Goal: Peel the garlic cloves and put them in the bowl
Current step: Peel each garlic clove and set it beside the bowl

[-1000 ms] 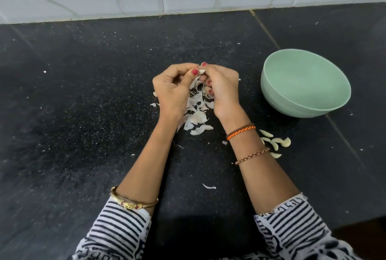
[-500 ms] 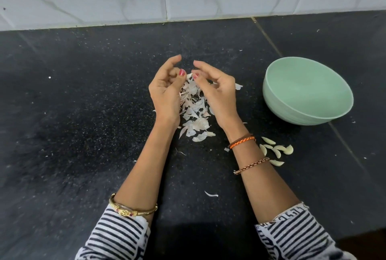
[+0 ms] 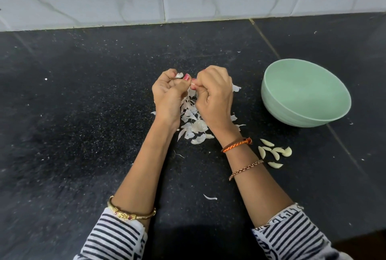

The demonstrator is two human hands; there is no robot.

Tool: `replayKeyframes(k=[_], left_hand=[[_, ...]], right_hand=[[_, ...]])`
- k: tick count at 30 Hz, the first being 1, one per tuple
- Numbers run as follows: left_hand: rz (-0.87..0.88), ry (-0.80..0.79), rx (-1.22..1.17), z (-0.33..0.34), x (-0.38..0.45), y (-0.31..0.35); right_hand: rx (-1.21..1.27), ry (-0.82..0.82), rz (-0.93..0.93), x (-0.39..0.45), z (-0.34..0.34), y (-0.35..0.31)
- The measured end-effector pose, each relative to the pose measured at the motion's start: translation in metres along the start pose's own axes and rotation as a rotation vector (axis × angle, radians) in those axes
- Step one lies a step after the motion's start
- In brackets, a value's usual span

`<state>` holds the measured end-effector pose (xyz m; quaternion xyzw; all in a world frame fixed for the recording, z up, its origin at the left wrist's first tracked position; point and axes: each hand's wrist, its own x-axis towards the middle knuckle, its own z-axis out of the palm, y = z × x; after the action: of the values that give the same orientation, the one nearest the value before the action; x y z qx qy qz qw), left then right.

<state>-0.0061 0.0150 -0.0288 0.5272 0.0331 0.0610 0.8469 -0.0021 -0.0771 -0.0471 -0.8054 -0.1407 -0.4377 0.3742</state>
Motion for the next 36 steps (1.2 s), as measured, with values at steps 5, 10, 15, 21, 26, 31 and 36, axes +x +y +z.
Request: replayKeyframes(k=[5,10,15,21,26,31,36], left_hand=[[-0.064,0.013,-0.066,0.003,0.0,0.003],[0.019,0.0,-0.098,0.002,0.002,0.002],[0.22,0.004,0.032,-0.007,0.005,-0.004],[0.24,-0.01,0.065,-0.001,0.003,-0.012],[0.294,0.009,0.09,-0.001,0.002,-0.014],[0.402,-0.019,0.203,0.0,-0.001,-0.011],[0.399,0.07,0.335,-0.004,-0.003,-0.008]], right_hand=[[-0.082,0.099,-0.147,-0.002,0.002,0.0],[0.346,0.027,0.239,0.0,0.002,-0.007],[0.22,-0.169,0.409,0.001,-0.003,-0.011],[0.136,-0.25,0.468,0.007,-0.006,-0.015],[0.282,-0.266,0.623,0.009,-0.002,-0.019],[0.291,-0.194,0.606,0.004,-0.002,-0.016],[0.452,-0.103,0.757,0.007,-0.005,-0.013]])
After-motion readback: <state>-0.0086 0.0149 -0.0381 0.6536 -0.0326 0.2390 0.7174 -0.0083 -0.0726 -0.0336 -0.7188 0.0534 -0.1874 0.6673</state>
